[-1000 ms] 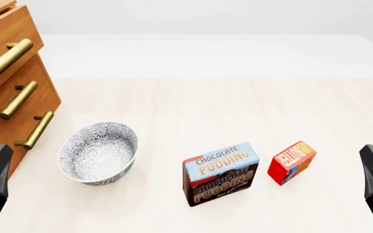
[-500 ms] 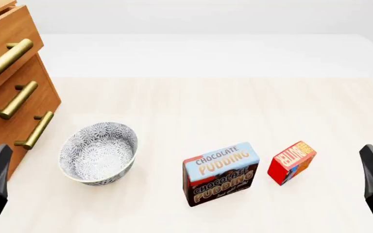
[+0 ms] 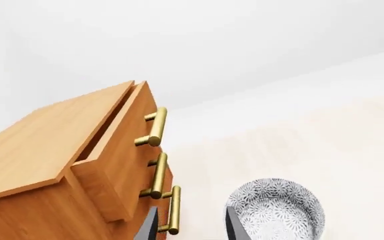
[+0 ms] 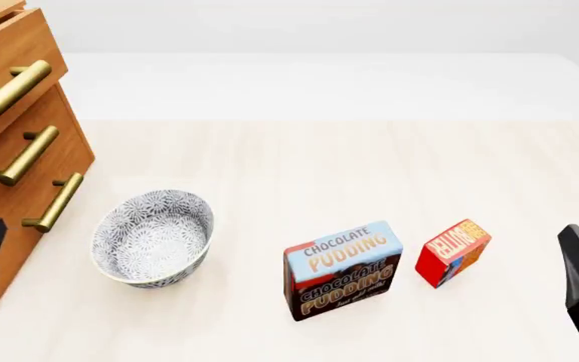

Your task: Put the butter at the back in the top drawer of the cabinet and close it.

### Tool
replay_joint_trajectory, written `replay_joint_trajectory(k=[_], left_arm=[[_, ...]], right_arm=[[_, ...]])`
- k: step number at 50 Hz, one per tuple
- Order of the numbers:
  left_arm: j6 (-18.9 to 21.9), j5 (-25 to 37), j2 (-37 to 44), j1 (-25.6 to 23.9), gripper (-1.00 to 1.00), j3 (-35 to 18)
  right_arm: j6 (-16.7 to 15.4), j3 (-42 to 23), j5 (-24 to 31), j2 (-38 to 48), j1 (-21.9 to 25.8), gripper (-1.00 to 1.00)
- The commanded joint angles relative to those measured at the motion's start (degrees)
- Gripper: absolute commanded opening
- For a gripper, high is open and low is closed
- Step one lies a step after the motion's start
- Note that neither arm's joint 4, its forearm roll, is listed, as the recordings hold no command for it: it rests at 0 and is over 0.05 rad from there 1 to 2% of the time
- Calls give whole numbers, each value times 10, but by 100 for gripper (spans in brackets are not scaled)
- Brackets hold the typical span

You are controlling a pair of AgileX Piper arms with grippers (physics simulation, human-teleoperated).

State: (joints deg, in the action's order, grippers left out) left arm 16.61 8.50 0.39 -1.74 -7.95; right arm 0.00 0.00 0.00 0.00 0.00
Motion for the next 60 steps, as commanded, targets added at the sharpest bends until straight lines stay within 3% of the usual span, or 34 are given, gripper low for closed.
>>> replay_joint_trajectory(k=[1,6,18,34,41,60], left_arm=[[56,41,-1,-15,100,-32],[83,55,-2,-25,100,-37],[152,9,61,-42,100,-41],[237,19,103,-49,100,-58],[251,41,97,-61,100,-90],[313,72,111,-51,100,-112]], right_arm=[[0,0,0,0,0,100],[0,0,0,0,0,100],[0,0,0,0,0,100],[0,0,0,0,0,100],[0,0,0,0,0,100],[0,0,0,0,0,100]])
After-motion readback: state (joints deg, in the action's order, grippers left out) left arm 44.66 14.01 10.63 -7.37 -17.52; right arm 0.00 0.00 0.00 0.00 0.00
